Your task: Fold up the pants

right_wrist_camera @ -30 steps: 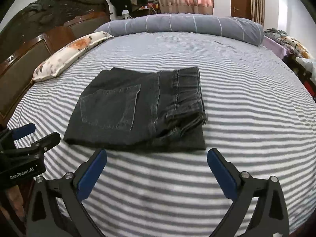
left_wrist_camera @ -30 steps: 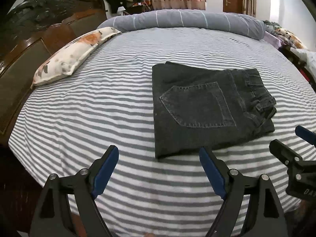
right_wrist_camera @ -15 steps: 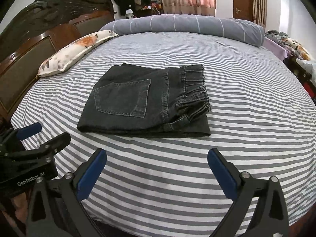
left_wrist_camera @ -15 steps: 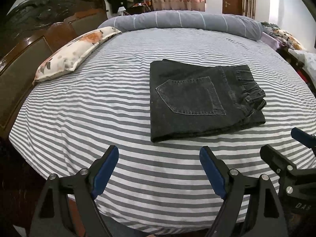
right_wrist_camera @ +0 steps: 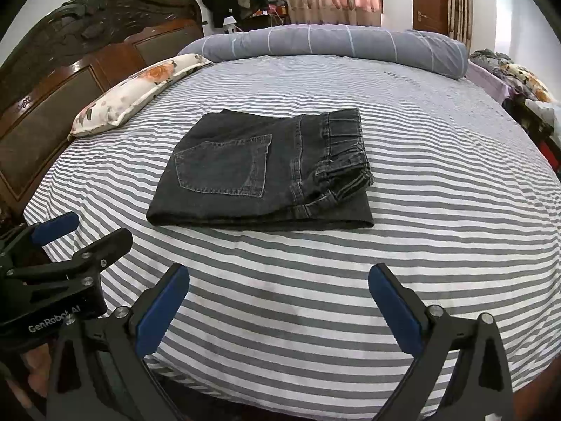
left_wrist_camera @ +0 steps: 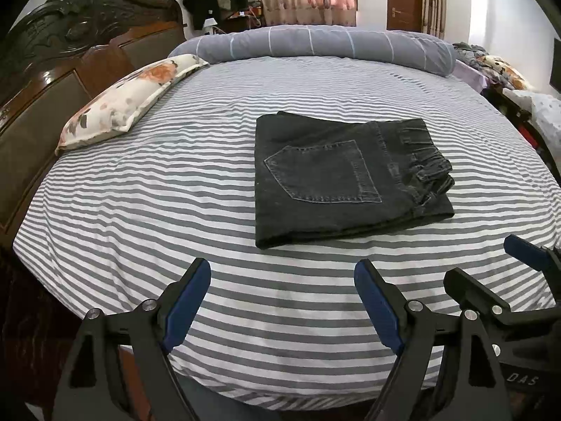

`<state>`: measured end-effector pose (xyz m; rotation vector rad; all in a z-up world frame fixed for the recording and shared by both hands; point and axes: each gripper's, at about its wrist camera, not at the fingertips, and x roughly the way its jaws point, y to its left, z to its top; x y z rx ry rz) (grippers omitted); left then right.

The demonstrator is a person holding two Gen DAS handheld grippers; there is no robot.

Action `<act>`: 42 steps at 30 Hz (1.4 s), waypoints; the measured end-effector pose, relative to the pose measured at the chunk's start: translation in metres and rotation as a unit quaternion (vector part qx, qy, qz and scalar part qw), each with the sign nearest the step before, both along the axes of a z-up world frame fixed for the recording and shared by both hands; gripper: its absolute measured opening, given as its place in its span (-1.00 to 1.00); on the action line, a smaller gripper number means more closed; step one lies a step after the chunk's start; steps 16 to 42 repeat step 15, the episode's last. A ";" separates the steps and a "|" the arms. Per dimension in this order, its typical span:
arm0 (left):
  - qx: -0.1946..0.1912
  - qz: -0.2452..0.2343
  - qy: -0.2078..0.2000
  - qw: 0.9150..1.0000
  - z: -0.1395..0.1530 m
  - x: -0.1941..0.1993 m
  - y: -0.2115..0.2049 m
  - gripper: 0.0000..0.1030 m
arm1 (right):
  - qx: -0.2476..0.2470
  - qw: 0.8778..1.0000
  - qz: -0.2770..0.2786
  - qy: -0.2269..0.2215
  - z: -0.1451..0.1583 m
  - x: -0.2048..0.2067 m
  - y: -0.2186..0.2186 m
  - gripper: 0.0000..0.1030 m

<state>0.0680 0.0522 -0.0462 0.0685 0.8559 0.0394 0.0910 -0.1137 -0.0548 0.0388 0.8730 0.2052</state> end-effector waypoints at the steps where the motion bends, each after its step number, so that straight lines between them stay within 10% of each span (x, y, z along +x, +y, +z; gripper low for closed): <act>1: -0.001 0.001 -0.001 1.000 0.001 -0.001 0.000 0.63 | 0.002 1.000 -0.002 0.001 0.000 -0.002 0.000 0.96; 42: -0.001 -0.009 -0.004 1.000 0.004 -0.010 -0.005 0.63 | 0.012 1.000 -0.006 0.004 0.000 -0.010 -0.003 0.96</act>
